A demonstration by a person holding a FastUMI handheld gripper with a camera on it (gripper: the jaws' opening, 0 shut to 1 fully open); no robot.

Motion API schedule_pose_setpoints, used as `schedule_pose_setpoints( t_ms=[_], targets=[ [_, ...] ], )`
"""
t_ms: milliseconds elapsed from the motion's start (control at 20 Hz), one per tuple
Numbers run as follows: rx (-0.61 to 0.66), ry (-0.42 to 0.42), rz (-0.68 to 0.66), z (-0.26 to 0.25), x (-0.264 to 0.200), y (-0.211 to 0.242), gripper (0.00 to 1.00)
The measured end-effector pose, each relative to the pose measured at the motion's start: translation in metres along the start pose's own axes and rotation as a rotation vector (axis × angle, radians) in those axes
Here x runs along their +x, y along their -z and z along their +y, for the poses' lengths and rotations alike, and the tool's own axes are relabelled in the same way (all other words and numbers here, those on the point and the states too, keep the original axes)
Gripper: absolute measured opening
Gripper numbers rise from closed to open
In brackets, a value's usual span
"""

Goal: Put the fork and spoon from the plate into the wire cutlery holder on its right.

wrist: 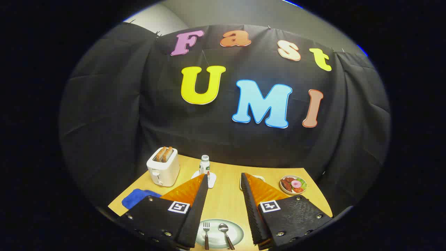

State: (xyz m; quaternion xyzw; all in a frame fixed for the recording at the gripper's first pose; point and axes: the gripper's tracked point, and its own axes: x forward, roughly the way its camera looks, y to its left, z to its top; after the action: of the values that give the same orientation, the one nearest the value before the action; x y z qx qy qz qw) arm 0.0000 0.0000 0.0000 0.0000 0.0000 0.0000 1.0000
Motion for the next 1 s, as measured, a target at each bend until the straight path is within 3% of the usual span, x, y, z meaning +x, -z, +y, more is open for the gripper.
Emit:
schedule_pose_setpoints(
  t_ms=[550, 1000],
  targets=[
    [-0.018, 0.028, 0.298, -0.006, 0.025, 0.095, 0.59],
    [-0.026, 0.052, 0.635, -0.007, 0.027, 0.203, 0.59]
  ],
)
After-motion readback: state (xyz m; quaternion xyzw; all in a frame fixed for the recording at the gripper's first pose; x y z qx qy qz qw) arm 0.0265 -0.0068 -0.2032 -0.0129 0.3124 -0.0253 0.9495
